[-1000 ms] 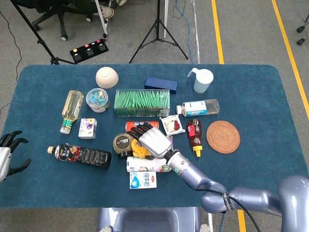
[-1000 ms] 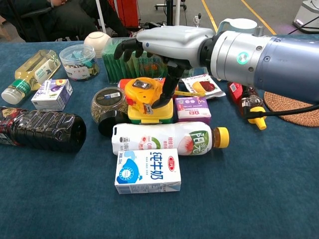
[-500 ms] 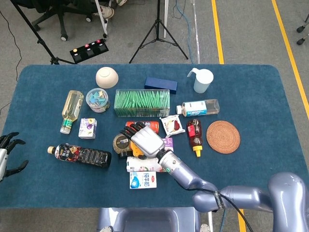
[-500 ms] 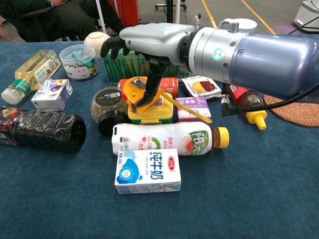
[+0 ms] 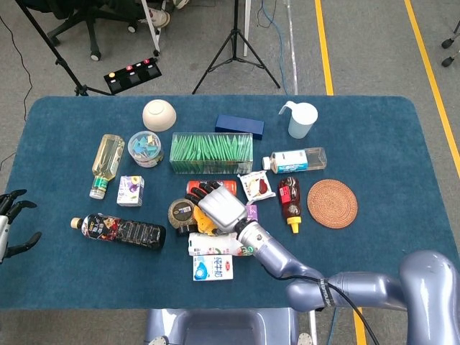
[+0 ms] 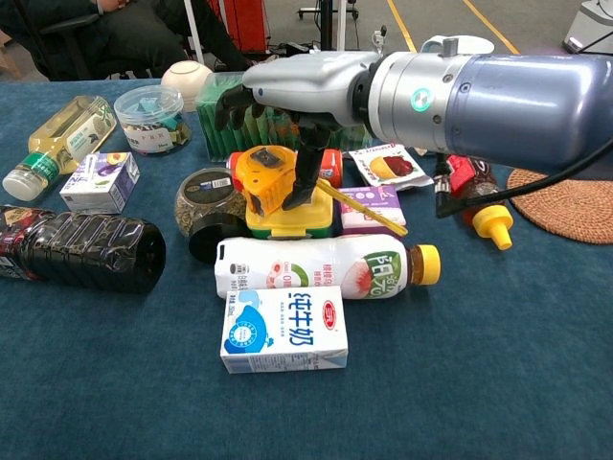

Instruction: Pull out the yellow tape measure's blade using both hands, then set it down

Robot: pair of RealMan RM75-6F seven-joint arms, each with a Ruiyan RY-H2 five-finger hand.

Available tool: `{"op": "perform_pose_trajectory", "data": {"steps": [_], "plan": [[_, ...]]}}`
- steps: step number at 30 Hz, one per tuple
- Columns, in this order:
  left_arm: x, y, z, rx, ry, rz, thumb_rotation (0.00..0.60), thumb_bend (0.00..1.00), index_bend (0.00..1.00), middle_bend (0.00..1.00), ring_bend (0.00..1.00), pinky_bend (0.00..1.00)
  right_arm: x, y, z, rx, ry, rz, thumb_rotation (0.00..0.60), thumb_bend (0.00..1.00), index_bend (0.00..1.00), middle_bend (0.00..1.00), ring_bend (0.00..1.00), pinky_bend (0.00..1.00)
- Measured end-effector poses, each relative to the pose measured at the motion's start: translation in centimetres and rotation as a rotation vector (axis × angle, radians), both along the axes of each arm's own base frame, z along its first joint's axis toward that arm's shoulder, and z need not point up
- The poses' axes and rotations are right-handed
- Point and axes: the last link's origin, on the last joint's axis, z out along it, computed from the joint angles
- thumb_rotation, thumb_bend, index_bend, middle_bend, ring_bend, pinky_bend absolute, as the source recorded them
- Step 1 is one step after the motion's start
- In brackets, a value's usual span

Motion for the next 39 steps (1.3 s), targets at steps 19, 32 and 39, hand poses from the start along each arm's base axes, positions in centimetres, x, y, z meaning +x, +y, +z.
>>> {"op": "perform_pose_trajectory", "data": {"steps": [19, 32, 39], "plan": [[1.1, 1.3, 0.7, 0.004, 0.006, -0.01, 0.6, 0.21, 0.3, 0.18, 0.17, 0.26, 0.3, -0.6, 1.0, 0.059, 0.065, 0.016, 0.6, 0.0, 0.2, 0.2, 0.17, 0.16], [0.9, 1.3, 0.5, -0.004, 0.007, 0.004, 0.6, 0.21, 0.3, 0.18, 0.17, 0.26, 1.1, -1.6, 0.8, 0.068, 0.124, 0.022, 0.6, 0.0, 0.27, 0.23, 0.19, 0.17], [1.0, 1.4, 0.5, -0.003, 0.009, 0.001, 0.6, 0.21, 0.3, 0.18, 0.17, 0.26, 1.4, -1.8, 0.5, 0.067, 0.166, 0.028, 0.6, 0.0, 0.3, 0.23, 0.2, 0.18]]}}
